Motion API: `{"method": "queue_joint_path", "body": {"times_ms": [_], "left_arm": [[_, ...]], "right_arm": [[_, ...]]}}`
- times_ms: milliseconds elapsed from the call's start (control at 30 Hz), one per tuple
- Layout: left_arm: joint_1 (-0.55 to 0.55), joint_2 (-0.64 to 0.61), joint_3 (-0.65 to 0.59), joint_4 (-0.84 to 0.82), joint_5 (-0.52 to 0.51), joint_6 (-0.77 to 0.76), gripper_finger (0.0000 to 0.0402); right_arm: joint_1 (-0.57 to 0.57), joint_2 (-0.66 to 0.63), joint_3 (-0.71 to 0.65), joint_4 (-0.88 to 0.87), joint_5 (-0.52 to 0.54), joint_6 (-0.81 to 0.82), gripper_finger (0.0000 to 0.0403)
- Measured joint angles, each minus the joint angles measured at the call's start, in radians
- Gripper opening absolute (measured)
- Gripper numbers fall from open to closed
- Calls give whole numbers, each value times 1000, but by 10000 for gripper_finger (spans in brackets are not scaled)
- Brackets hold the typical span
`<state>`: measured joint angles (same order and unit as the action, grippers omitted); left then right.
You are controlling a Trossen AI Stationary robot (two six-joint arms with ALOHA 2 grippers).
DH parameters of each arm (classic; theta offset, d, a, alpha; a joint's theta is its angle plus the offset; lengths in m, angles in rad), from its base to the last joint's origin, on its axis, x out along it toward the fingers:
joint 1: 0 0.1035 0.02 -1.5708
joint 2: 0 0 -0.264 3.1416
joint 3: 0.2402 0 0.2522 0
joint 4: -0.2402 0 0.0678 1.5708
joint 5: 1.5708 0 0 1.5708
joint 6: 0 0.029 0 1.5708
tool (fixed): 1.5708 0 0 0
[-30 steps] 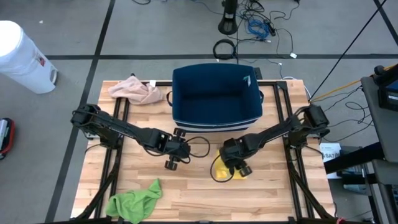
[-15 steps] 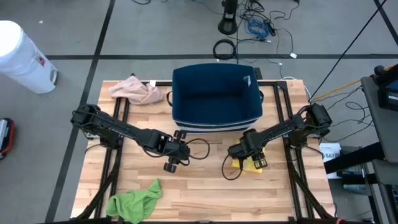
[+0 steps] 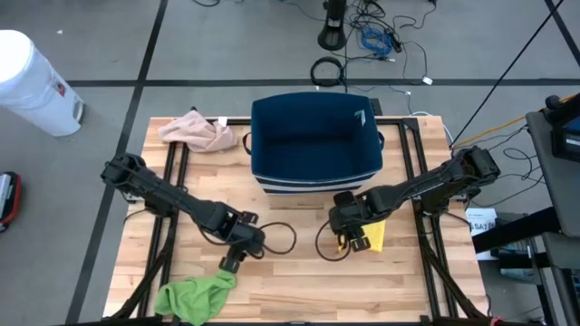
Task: Fold towel
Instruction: Fold the green towel
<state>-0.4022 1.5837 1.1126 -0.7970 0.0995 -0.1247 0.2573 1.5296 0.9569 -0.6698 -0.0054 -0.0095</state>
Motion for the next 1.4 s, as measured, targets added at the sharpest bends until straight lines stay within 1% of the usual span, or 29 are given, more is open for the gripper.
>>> {"method": "queue_joint_path", "body": {"times_ms": [100, 167, 400, 567, 733, 867, 1000, 1100, 1167, 1267, 1400], "left_arm": [[-21, 0, 0, -79, 32, -118, 183], [-39, 0, 0, -102, 52, -183, 183], [-107, 0, 0, -84, 53, -315, 183], [-119, 0, -6, -70, 39, -395, 183], [-118, 0, -93, -36, 59, -471, 183], [-118, 0, -161, -3, 102, -504, 183], [-119, 0, -180, 82, 139, -517, 183], [-125, 0, -185, 152, 156, -492, 183], [-125, 0, -190, 164, 161, -478, 181], [-125, 0, -199, 163, 166, -468, 162], [-125, 0, -223, 163, 169, -461, 110]], "right_arm": [[0, 0, 0, 50, 0, -18, 157], [0, 2, 0, 77, 0, -25, 157], [2, 3, 0, 126, 0, -29, 157], [22, 3, 0, 140, 1, -30, 157], [53, 3, 0, 148, 7, -29, 157], [77, 3, 0, 148, 8, -23, 157], [92, 3, 0, 149, 9, -12, 157], [93, 3, 0, 149, 9, -9, 157], [93, 3, 0, 151, 11, -2, 157], [93, 3, 0, 158, 15, -2, 157], [93, 3, 0, 176, 15, -3, 157]]}}
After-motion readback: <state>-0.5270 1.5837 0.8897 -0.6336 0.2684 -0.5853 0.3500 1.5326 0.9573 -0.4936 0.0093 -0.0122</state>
